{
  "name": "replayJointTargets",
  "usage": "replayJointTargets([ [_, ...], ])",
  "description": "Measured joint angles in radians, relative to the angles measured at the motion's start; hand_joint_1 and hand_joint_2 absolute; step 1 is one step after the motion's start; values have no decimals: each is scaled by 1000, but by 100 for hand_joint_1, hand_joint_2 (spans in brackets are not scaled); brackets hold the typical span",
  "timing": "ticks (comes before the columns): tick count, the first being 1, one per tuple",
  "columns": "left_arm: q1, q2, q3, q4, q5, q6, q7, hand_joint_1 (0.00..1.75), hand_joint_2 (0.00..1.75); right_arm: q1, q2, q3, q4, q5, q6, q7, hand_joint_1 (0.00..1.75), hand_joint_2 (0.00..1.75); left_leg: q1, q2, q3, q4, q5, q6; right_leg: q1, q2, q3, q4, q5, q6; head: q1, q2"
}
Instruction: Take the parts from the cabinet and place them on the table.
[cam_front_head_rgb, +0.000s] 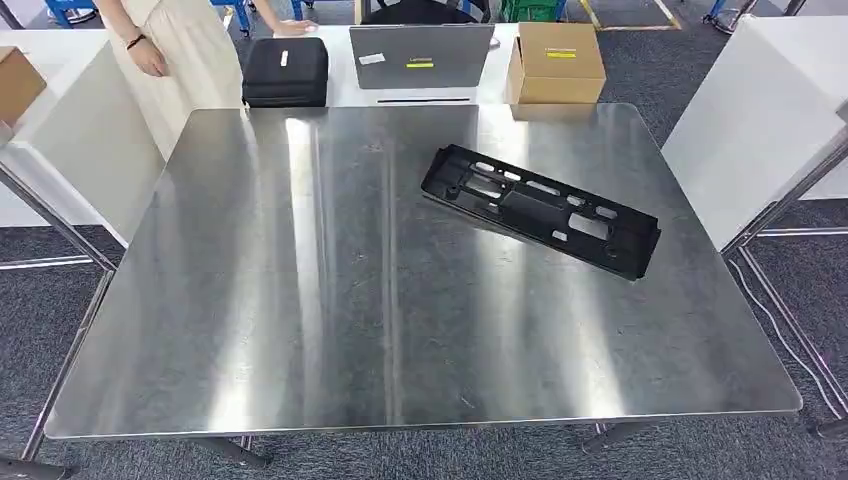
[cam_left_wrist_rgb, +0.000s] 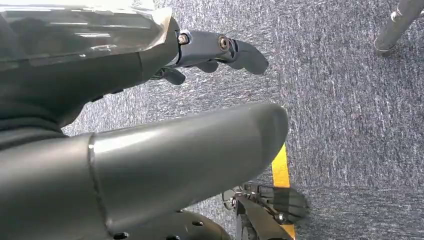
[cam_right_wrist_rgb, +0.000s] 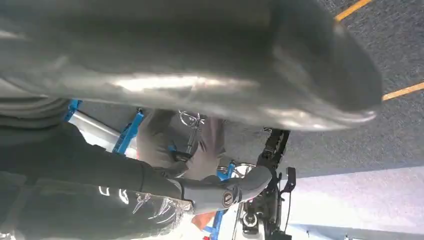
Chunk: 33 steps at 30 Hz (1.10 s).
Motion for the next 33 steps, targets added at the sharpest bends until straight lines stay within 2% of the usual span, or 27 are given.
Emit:
replayJointTargets([
  [33, 0, 0, 0, 0, 0, 0, 0, 0, 0, -3, 0, 2, 0, 0, 0, 0, 0, 0, 0, 0, 0, 0, 0, 0, 0, 0, 0, 0, 0, 0, 0, 0],
])
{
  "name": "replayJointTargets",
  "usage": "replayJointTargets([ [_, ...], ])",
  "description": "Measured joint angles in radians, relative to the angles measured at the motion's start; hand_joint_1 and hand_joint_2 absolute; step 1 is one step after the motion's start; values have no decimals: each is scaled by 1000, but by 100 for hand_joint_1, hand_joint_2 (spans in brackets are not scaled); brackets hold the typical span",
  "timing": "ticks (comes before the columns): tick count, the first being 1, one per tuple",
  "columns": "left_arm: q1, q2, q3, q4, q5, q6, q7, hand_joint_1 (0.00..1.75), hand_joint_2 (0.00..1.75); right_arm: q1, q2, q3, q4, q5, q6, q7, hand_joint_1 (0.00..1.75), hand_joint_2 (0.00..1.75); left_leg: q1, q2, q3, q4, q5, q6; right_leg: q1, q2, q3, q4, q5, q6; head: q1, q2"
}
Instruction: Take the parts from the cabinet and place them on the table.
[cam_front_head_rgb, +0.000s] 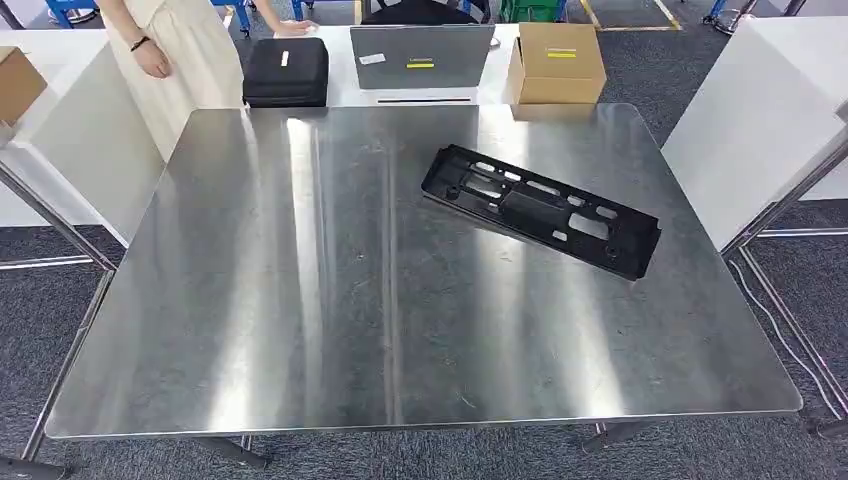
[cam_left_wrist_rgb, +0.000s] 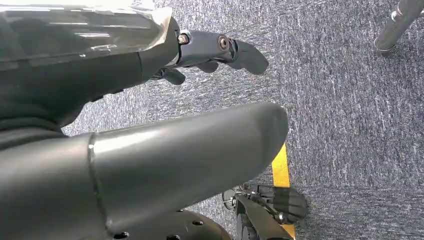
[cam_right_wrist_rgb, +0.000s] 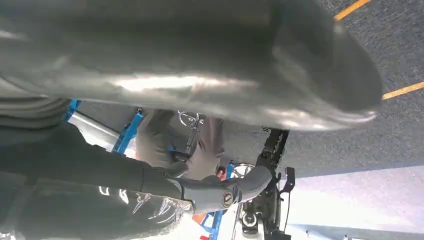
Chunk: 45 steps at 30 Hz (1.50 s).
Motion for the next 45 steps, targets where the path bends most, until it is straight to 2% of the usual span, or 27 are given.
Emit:
replayJointTargets([
  [19, 0, 0, 0, 0, 0, 0, 0, 0, 0, 0, 1, 0, 0, 0, 0, 0, 0, 0, 0, 0, 0, 0, 0, 0, 0, 0, 0, 0, 0, 0, 0, 0],
  [20, 0, 0, 0, 0, 0, 0, 0, 0, 0, 0, 1, 0, 0, 0, 0, 0, 0, 0, -2, 0, -1, 4, -2, 2, -3, 0, 1, -5, 2, 2, 0, 0],
  [21, 0, 1, 0, 0, 0, 0, 0, 0, 0, 0, 2, 1, 0, 0, 0, 0, 0, 0, -6, -1, -2, 4, -4, 11, -14, 0, 8, -10, 7, 11, 0, 0],
  [22, -1, 0, 0, 0, 0, 0, 0, 0, 0, -2, 11, 1, 0, 0, 0, 1, 0, 0, -6, 0, 1, -4, 2, 18, -10, 0, 11, -16, 11, 15, -3, 0],
  [23, -1, 0, 0, 0, 0, 0, 0, 0, 0, -3, 11, 1, 2, 1, 0, 1, 0, 0, 5, 2, 16, -34, 20, 27, -6, -1, 11, -11, 6, 13, -1, 0],
  [24, -1, -2, 0, 0, 0, 0, -1, 0, 0, -4, 14, 2, 2, 1, 0, 1, 0, 0, 4, 5, 22, -46, 26, 30, -10, -4, 2, 15, -13, 6, -3, 0],
  [25, -1, -1, 0, 0, 0, 0, -1, 0, 0, -4, 10, 2, 3, 1, 0, 1, 0, 0, 7, 6, 21, -47, 30, 36, -10, -3, -27, 73, -46, -3, 0, 0],
  [26, -2, -1, 0, 0, 0, 0, -1, 0, 0, -5, 8, 3, 3, 1, 0, 1, 0, 0, 8, 7, 19, -47, 31, 35, -10, -3, -69, 156, -84, -7, 3, 0],
  [27, -2, -1, 0, 0, 0, -1, -1, 0, 0, -4, 8, 3, 3, 1, 0, 1, 0, 0, 8, 7, 16, -47, 31, 34, -10, -3, -110, 243, -118, -5, 3, 0],
  [28, -1, -3, 0, 1, 0, -2, -1, 0, 0, -4, 6, 3, 5, 1, 1, 1, 0, 0, 7, 7, 14, -46, 33, 32, -11, -4, -138, 301, -131, 1, 3, 0],
  [29, 0, -3, 0, 2, 0, -2, 0, 0, 0, -5, 5, 4, 6, 1, 1, 1, 0, 0, 8, 7, 13, -46, 34, 29, -14, -4, -139, 305, -127, 10, 2, 0],
  [30, 0, -3, 0, 2, 0, -2, -1, 0, 0, -4, 4, 4, 6, 1, 1, 1, 0, 0, 9, 6, 13, -44, 33, 24, -18, -5, -115, 261, -105, 24, 3, 0],
  [31, 0, -3, 0, 2, 0, -2, -1, 0, 0, -5, 6, 4, 6, 1, 0, 1, 0, 0, 14, 6, 12, -39, 32, 18, -25, -5, -73, 179, -70, 40, 2, 0],
  [32, 0, -3, 0, 2, 0, -2, -1, 0, 0, -5, 7, 4, 6, 1, 0, 1, 0, 0, 20, 5, 7, -25, 27, 6, -34, -6, -16, 71, -30, 60, 2, 0],
  [33, -1, 0, 0, 1, 0, -2, -1, 0, 0, -6, -2, 4, 8, 1, 1, 1, 0, 0, 14, 5, -1, -6, 19, -9, -41, -10, 13, 21, -22, 67, 4, 0],
  [34, -2, 2, 0, 0, 0, -2, -1, 0, 0, -6, -1, 5, 6, 1, 3, -1, 0, 0, 17, 1, -6, 5, 10, -19, -23, -3, 0, 20, -17, 52, 8, 0],
  [35, -2, 1, 0, 0, -1, -2, -1, 0, 0, -10, -15, 5, 13, 1, 7, 6, 0, 0, 9, -1, -8, 5, 9, -21, -24, -2, -3, 33, -17, 20, 10, 0],
  [36, -3, 1, 0, 0, -2, -2, -1, 0, 0, -7, -6, 5, 12, 0, 6, 4, 0, 0, 13, 0, -9, 8, 11, -28, -24, -4, -11, 36, -18, 11, -11, 0],
  [37, -3, 0, 0, 0, -2, -2, -1, 0, 0, -11, -18, 5, 16, 2, 6, 4, 0, 0, 11, 0, -10, 7, 13, -31, -28, -4, -6, 43, -18, 5, -11, 0],
  [38, -2, 2, 0, 0, -1, -2, -1, 0, 0, -10, -22, 5, 17, 2, 6, 4, 0, 0, 15, 0, -12, 13, 12, -38, -38, -5, -20, 51, -18, -2, -17, 0],
  [39, -2, 2, 0, 0, -1, -2, -1, 0, 0, -11, -14, 5, 16, 2, 6, 4, 0, 0, 16, 2, -23, 38, -19, -45, -32, -6, -22, 52, -14, -11, -20, 0],
  [40, -2, 2, 0, 0, -1, -1, -1, 0, 0, -11, -14, 5, 17, 2, 6, 4, 0, 0, 17, 2, -45, 89, -65, -50, -29, -7, -27, 52, -11, -20, -19, 0],
  [41, -2, 2, 0, 0, -1, -2, -1, 0, 0, -11, -9, 5, 16, 2, 6, 4, 0, 0, 17, 3, -80, 169, -116, -52, -28, -7, -31, 52, -6, -26, -22, 0],
  [42, -2, 2, 0, 0, -1, -2, -1, 0, 0, -11, -7, 5, 16, 2, 6, 4, 0, 0, 18, 4, -113, 247, -155, -51, -24, -7, -39, 52, -2, -33, -24, 0],
  [43, -2, 2, 0, 0, -1, -2, -1, 0, 0, -11, -7, 5, 16, 2, 6, 4, 0, 0, 19, 3, -137, 312, -180, -47, -17, -7, -46, 53, 2, -37, -24, 0],
  [44, -1, 2, 0, 1, -1, -2, -1, 0, 0, -11, -7, 5, 17, 2, 6, 4, 0, 0, 17, 3, -139, 330, -179, -40, -9, -7, -50, 53, 5, -41, -25, 0],
  [45, -1, 1, 0, 1, -1, -2, -1, 0, 0, -11, -7, 5, 17, 2, 6, 4, 0, 0, 12, 3, -115, 298, -156, -27, 0, -7, -52, 53, 7, -43, -24, 0],
])
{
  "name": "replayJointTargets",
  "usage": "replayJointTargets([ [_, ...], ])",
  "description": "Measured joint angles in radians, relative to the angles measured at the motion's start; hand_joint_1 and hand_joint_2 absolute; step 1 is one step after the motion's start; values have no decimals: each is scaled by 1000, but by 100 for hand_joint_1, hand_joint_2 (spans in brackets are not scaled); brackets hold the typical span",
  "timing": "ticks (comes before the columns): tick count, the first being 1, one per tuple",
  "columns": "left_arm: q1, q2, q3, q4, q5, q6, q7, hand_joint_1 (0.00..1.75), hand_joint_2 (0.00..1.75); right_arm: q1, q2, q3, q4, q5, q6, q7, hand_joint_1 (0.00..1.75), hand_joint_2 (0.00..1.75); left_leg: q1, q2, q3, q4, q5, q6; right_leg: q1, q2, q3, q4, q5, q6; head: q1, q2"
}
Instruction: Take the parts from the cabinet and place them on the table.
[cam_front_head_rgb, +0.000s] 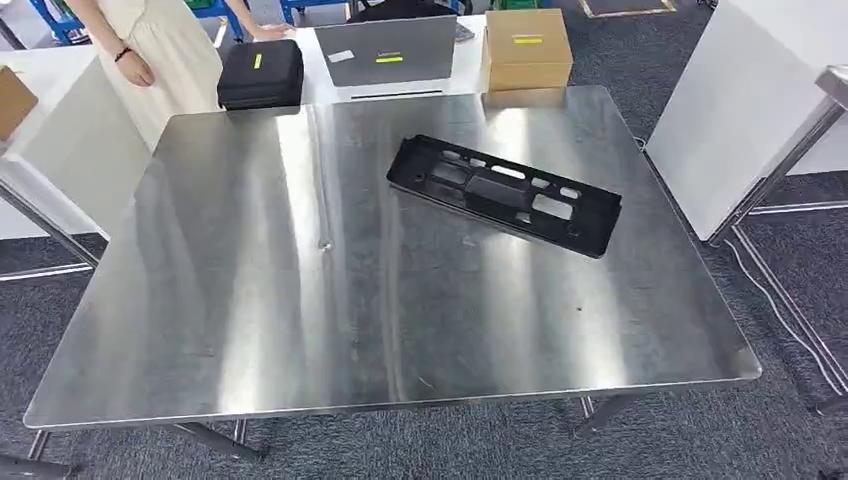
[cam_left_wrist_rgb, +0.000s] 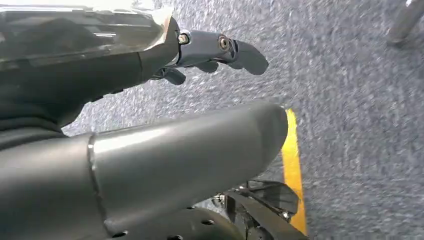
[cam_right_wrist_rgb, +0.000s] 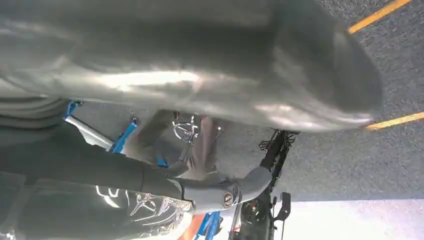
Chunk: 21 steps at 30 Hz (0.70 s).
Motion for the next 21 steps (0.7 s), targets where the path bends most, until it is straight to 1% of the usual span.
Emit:
replayJointTargets([
  [1, 0, 0, 0, 0, 0, 0, 0, 0, 0, 0, 1, 0, 0, 0, 0, 0, 0, 0, -8, 0, 45, -72, 39, 18, 14, 0, -1, 0, 2, -2, -1, 0],
  [2, 0, -1, 0, 0, 0, 0, 0, 0, 0, 0, 6, 0, 0, 0, 0, 0, 0, 0, -18, 0, 101, -165, 78, 43, 23, 0, -1, -1, 4, -6, -2, 0],
  [3, -2, 0, 0, 0, 0, 0, 0, 0, 0, 0, 5, 0, 0, 0, 0, 0, 0, 0, -37, 0, 156, -256, 109, 81, 17, 1, 1, -2, 6, -10, -2, 0],
  [4, -4, 13, 0, -3, 0, 0, 0, 0, 0, 2, -20, 0, 6, 0, 0, 0, 0, 0, -45, 7, 171, -287, 95, 118, 15, -3, 3, -3, 11, -7, 11, 0],
  [5, -4, 5, 0, -1, 0, 1, -1, 0, 0, 0, -4, 0, 0, -1, 0, 0, 0, 0, -45, 11, 169, -295, 110, 121, 23, -2, 2, -11, 15, -1, 10, 0],
  [6, -5, 5, 0, -2, 0, 0, -1, 0, 0, 0, -10, 0, 2, -2, 3, 0, 0, 0, -51, 10, 168, -297, 114, 119, 13, -3, 2, -12, 21, 3, 5, 0],
  [7, -5, 4, 0, -1, 0, 0, 0, 0, 0, -1, -13, 0, 1, 0, 2, 0, 0, 0, -52, 10, 168, -301, 117, 120, 13, -4, 1, -17, 24, 6, 8, 0],
  [8, -5, 4, 0, -1, 0, 0, 0, 0, 0, 0, -9, 0, -2, 0, 2, 0, 0, 0, -53, 10, 172, -323, 131, 124, 22, -5, 2, -25, 32, 17, 5, 0],
  [9, -3, 2, 0, -1, 0, 0, 0, 0, 0, -2, -9, 0, 1, 1, 2, 0, 0, 0, -42, 16, 186, -359, 159, 105, 17, -6, -11, -4, 24, 12, 7, 0],
  [10, -5, 2, 0, -1, 0, 1, 0, 0, 0, 2, 5, 0, -3, 0, 1, 0, 0, 0, -41, 12, 184, -372, 169, 106, 19, -2, -28, 27, -6, 4, 1, 0],
  [11, -5, 3, 0, -2, 0, 2, 0, 0, 0, 0, -1, 0, -1, 0, 1, 0, 0, 0, -36, 13, 176, -372, 176, 102, 18, 0, -54, 86, -44, -1, 5, 0],
  [12, -5, 1, 0, -1, 0, -1, 0, 0, 0, 1, 3, 0, -2, 0, 0, 0, 0, 0, -34, 13, 167, -372, 181, 93, 18, 1, -85, 165, -84, 0, 7, 0],
  [13, -4, -4, 0, -1, 0, -1, 0, 0, 0, 0, 5, 0, -3, 0, 0, 0, 0, 0, -29, 13, 158, -370, 186, 85, 14, 1, -111, 235, -113, 8, 7, 0],
  [14, -3, -5, 0, 0, 0, -1, 0, 0, 0, 0, -4, 0, -1, 0, 1, 0, 0, 0, -26, 13, 150, -369, 190, 78, 6, 0, -117, 268, -122, 21, 11, 0],
  [15, -2, -8, 0, 1, 0, -1, 0, 0, 0, 1, -4, 0, 0, 0, 1, 0, 0, 0, -23, 13, 143, -365, 193, 72, -2, 0, -98, 245, -112, 35, 11, 0],
  [16, -2, -7, 0, 1, 0, -1, 0, 0, 0, 1, -4, 0, 0, 0, 1, 0, 0, 0, -20, 13, 136, -356, 194, 68, -13, 0, -55, 181, -88, 53, 11, 0],
  [17, -2, -7, 0, 1, 1, -1, 0, 0, 0, 1, 1, 0, 0, 0, 1, 0, 0, 0, -13, 13, 125, -339, 190, 60, -24, -1, 8, 75, -54, 75, 10, 0],
  [18, -4, -6, 0, 1, 0, 0, 0, 0, 0, 0, 0, 0, 0, 0, 1, 0, 0, 0, -10, 13, 110, -312, 182, 48, -35, -2, 70, -36, -36, 94, 12, 0],
  [19, -5, 0, 0, -2, 1, 0, 0, 0, 0, -4, -22, 0, 3, 0, 2, 0, 0, 0, -14, 10, 103, -305, 178, 38, -21, 3, 51, -7, -45, 88, 11, 0],
  [20, -4, -3, 0, -1, 1, 0, 0, 0, 0, 3, -1, 0, -3, 0, 1, -3, 0, 0, -14, 11, 99, -286, 168, 30, -14, 5, 50, -23, -37, 64, 5, 0],
  [21, -5, -3, 0, -1, 1, 0, 0, 0, 0, 0, -7, 0, 0, 0, 3, 0, 0, 0, -16, 10, 100, -289, 169, 28, -12, 6, 49, -16, -37, 44, 1, 0],
])
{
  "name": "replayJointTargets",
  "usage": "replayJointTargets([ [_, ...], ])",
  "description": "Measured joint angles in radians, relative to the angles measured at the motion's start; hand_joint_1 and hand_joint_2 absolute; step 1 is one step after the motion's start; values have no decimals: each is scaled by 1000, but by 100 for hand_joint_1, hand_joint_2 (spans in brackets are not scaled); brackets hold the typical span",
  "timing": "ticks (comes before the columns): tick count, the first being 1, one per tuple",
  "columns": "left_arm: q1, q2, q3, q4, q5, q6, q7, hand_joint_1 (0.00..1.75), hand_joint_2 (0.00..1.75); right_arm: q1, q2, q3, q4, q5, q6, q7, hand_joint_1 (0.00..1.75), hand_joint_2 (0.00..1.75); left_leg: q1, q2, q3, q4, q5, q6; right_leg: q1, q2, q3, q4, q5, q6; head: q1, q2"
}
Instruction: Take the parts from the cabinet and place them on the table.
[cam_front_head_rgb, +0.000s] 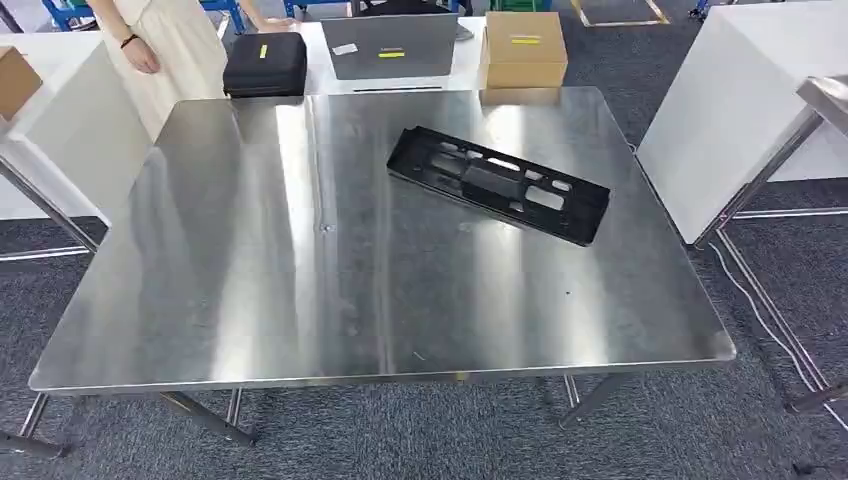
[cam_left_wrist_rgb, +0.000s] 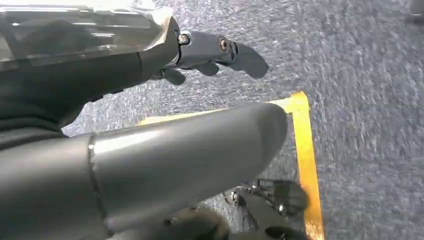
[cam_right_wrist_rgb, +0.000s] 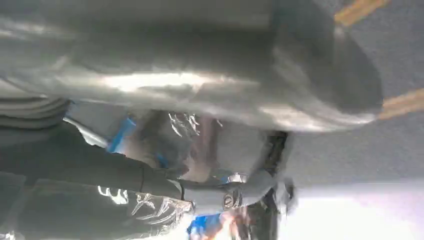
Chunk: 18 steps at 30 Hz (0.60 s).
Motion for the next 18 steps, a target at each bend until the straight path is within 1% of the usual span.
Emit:
replayJointTargets([
  [1, 1, 0, 0, 0, 0, 0, 0, 0, 0, -5, -6, 0, 2, 0, 0, 0, 0, 0, -2, -2, 0, -1, 0, -1, -2, -1, 0, 3, -2, -7, -8, 0],
  [2, 2, 0, 0, 0, 0, 0, 0, 0, 0, -2, -9, 0, 1, 0, 0, 0, 0, 0, -1, 0, 0, 3, 2, -5, -13, -2, -4, 5, 1, -15, -13, 0],
  [3, 2, 3, 0, 0, 0, 0, 0, 0, 0, -3, -9, 0, 2, 0, 0, 0, 0, 0, 2, -2, -5, 13, -5, -11, -16, -4, -7, 6, 5, -20, -13, 0],
  [4, 2, 3, 0, 0, 0, 0, 0, 0, 0, -3, -8, 0, 1, 0, 0, 0, 0, 0, 4, -6, -17, 45, -46, -20, -15, -4, -10, 6, 9, -29, -13, 0],
  [5, 2, 3, 0, 0, 0, 0, 0, 0, 0, -3, -3, 0, 1, 1, 0, 0, 0, 0, 6, -6, -41, 103, -96, -26, -14, -4, -9, 6, 13, -33, -13, 0],
  [6, 2, 3, 0, 0, 0, 0, 0, 0, 0, -3, -1, 0, 1, 1, 0, 0, 0, 0, 10, -6, -74, 187, -146, -30, -13, -4, -15, 7, 16, -38, -13, 0],
  [7, 2, 3, 0, 0, 0, 0, 0, 0, 0, -3, 2, 0, 1, 1, 0, 0, 0, 0, 14, -6, -103, 262, -181, -32, -12, -4, -21, 8, 21, -38, -13, 0],
  [8, 3, 3, 0, 1, 0, 0, 0, 0, 0, -2, 3, 0, 1, 0, 0, 0, 0, 0, 16, -6, -118, 310, -194, -31, -9, -4, -25, 8, 23, -39, -13, 0],
  [9, 3, 3, 0, 1, 0, 0, 0, 0, 0, -2, 2, 0, 1, 0, 0, 0, 0, 0, 17, -6, -111, 305, -179, -27, -7, -4, -26, 8, 24, -38, -13, 0],
  [10, 4, 3, 0, 1, 0, 0, 0, 0, 0, -2, 3, 0, 1, 0, 0, 0, 0, 0, 17, -6, -82, 259, -147, -21, -3, -4, -26, 8, 24, -38, -13, 0],
  [11, 3, 3, 0, 1, 0, 0, 0, 0, 0, -2, 4, 0, 1, 1, -1, 0, 0, 0, 15, -6, -37, 179, -104, -11, 0, -4, -23, 8, 24, -38, -14, 0],
  [12, 3, 3, 0, 1, 0, 0, 0, 0, 0, -2, 6, 0, 1, 0, -1, 0, 0, 0, 10, -9, 15, 81, -60, 6, 3, -4, -20, 7, 24, -38, -13, 0],
  [13, 3, 4, 0, 1, 0, 0, 0, 0, 0, -2, 5, 0, 1, 1, -1, 0, 0, 0, 1, -12, 52, 8, -48, 29, -5, -4, -21, 6, 25, -37, -13, 0],
  [14, 2, 6, 0, 1, 0, 0, 0, 0, 0, -2, 5, 0, 1, 0, -1, 0, 0, 0, 2, -4, 52, 5, -49, 29, 9, -5, -25, 6, 29, -29, -11, 0],
  [15, 2, 4, 0, 1, 0, 0, 0, 0, 0, -2, 7, 0, 1, 0, -1, 0, 0, 0, -1, -4, 48, 4, -48, 29, 7, -5, -28, 4, 33, -24, -16, 0],
  [16, 2, 3, 0, 1, 0, 0, 0, 0, 0, -3, 6, 0, 1, 0, -1, 0, 0, 0, -5, -4, 46, 4, -47, 29, 5, -6, -29, 2, 35, -21, -15, 0],
  [17, 2, 3, 0, 1, 0, 0, 0, 0, 0, -3, 7, 0, 1, 1, -1, 0, 0, 0, -6, -4, 45, -1, -44, 32, 5, -7, -27, -4, 40, -13, -16, 0],
  [18, 2, 3, 0, 1, 0, -1, -1, 0, 0, -4, 15, 0, 0, 7, 3, -7, 0, 0, -2, -3, 56, -32, -24, 33, 20, -7, -23, -5, 39, -7, -16, 0],
])
